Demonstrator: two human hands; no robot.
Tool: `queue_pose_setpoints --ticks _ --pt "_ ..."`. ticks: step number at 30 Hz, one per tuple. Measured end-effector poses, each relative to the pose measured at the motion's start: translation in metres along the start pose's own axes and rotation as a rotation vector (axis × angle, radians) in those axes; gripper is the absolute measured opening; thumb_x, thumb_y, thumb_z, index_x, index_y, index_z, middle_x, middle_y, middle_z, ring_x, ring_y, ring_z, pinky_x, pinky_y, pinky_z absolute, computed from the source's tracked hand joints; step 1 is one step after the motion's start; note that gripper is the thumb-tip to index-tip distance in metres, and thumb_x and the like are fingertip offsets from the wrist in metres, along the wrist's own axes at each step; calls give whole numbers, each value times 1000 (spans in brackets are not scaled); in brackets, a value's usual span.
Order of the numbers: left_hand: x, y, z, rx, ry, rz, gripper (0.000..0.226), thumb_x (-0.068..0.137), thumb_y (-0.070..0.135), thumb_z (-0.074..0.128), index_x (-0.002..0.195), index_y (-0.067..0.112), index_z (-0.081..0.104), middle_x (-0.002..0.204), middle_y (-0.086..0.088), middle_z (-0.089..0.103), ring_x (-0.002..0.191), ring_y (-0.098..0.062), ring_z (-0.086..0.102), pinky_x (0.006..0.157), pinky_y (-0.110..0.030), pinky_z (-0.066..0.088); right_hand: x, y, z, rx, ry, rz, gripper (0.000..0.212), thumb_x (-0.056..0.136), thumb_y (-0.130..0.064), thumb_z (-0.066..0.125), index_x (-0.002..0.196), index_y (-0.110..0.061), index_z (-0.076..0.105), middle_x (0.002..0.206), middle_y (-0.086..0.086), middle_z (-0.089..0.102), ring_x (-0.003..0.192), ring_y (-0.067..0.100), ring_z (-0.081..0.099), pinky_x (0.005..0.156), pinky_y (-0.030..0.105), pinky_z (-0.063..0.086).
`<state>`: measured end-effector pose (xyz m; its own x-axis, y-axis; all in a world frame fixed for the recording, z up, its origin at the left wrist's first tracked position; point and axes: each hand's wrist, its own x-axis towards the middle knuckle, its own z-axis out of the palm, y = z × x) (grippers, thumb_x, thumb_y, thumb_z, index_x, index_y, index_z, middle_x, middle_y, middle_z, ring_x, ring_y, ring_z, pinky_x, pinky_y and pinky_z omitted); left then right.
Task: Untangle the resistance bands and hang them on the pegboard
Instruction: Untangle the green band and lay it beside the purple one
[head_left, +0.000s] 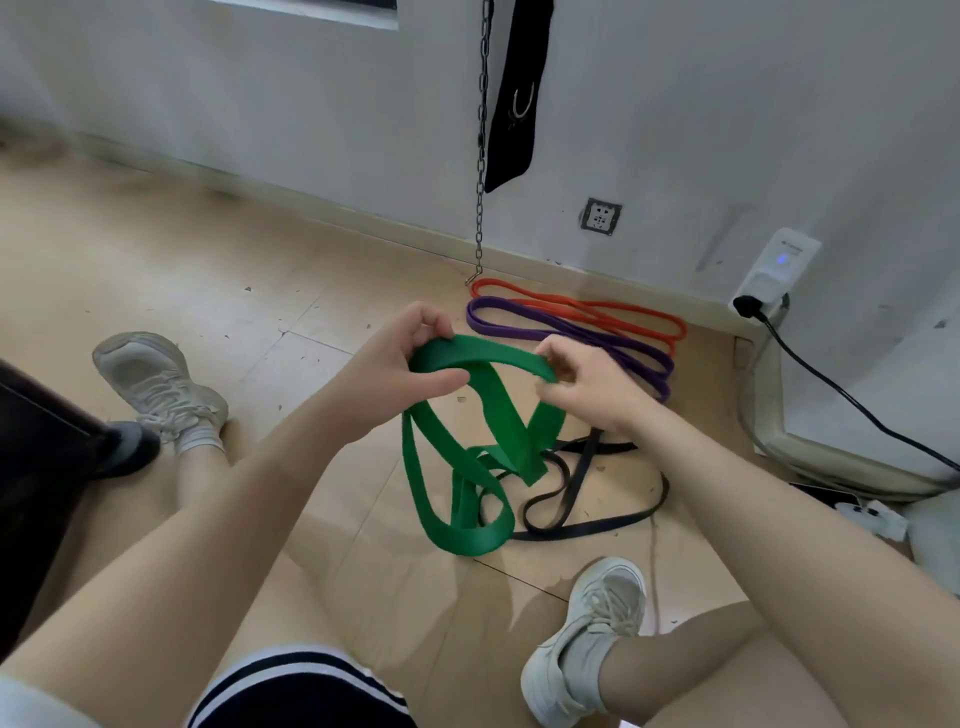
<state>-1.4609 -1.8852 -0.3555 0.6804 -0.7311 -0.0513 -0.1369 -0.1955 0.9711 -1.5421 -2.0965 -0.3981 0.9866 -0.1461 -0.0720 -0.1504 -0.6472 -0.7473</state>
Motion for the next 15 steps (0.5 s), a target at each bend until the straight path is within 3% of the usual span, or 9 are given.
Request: queue_pose_setpoints --ticks 3,7,11,13,15 --pt "-5 -7 4 -36 -24 -8 31 84 -3 60 100 21 48 87 0 65 66 -2 61 59 -12 47 -7 -7 -14 54 -4 -18 15 86 -16 62 98 -25 59 92 -13 62 87 2 59 86 22 46" --pt "1 -4 13 44 14 78 35 83 6 64 109 28 55 95 2 66 83 -8 65 74 -20 53 -12 -6 -4 -53 -186 70 41 81 -28 69 119 -27 54 113 -11 56 104 8 55 91 24 43" --pt "9 8 18 141 91 171 32 82 15 67 110 28 59 98 8 64 89 -11 62 79 -21 53 -14 1 27 -72 -149 96 72 72 -38 76 134 -32 40 123 -8 54 113 12 45 94 29 38" --pt "11 14 19 103 123 214 31 82 12 66 108 29 59 98 8 64 89 -9 61 80 -20 52 -12 0 42 3 -59 68 63 72 -36 77 126 -28 46 117 -5 58 108 10 44 92 29 38" --pt "10 19 17 43 146 238 31 83 8 65 108 26 60 95 8 64 85 -4 60 77 -17 51 -10 -2 53 76 53 37 38 76 -26 74 107 -21 52 103 -2 61 95 11 51 84 27 44"
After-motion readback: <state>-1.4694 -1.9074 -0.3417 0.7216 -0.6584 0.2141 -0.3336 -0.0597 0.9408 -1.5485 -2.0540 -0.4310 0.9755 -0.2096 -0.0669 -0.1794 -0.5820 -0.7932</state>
